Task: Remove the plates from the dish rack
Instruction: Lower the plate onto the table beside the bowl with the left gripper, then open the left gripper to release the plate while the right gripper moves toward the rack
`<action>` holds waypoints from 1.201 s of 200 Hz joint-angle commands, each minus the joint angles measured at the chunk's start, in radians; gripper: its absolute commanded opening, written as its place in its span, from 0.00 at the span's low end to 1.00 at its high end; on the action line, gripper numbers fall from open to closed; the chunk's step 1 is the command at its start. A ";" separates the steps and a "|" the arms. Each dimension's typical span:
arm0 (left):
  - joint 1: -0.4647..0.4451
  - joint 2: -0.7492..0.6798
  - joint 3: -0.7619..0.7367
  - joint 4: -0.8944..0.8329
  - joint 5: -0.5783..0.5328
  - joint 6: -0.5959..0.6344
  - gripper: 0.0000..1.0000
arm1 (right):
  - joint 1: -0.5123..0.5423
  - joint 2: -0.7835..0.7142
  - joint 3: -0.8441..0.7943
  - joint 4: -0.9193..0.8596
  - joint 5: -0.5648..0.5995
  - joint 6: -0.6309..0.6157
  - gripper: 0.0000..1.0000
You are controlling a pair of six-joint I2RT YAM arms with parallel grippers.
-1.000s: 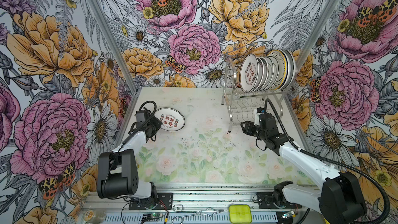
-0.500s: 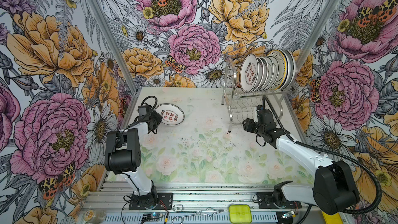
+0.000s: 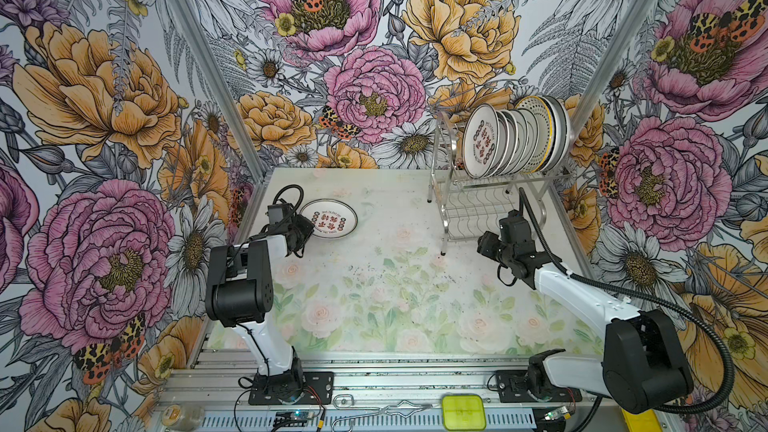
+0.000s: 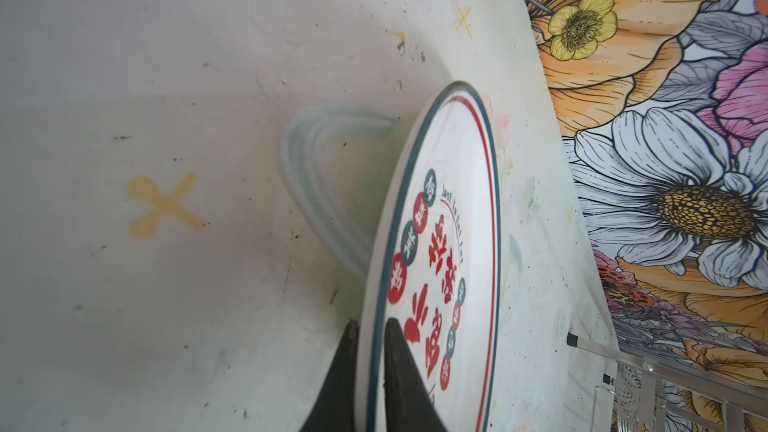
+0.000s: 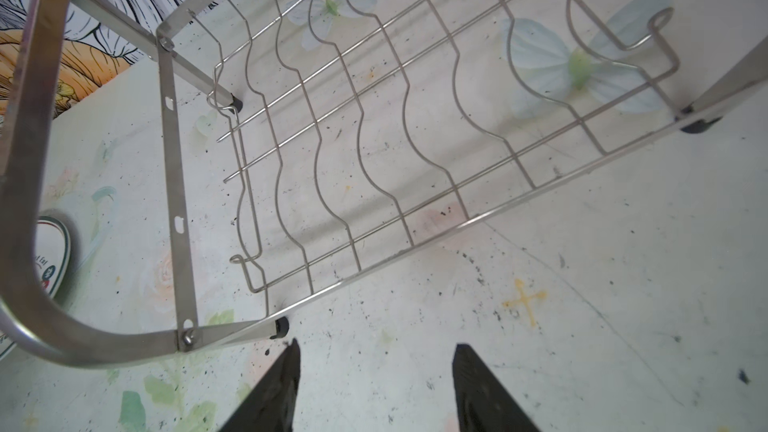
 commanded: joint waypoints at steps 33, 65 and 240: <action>0.016 0.048 -0.021 0.057 0.044 -0.020 0.38 | -0.058 0.019 -0.008 0.071 -0.001 0.105 0.61; 0.024 0.031 -0.039 0.067 0.049 -0.016 0.54 | -0.086 0.058 0.014 0.078 -0.013 0.150 0.60; 0.056 -0.086 -0.050 0.033 0.073 -0.006 0.66 | -0.140 0.268 0.074 0.288 -0.094 0.318 0.50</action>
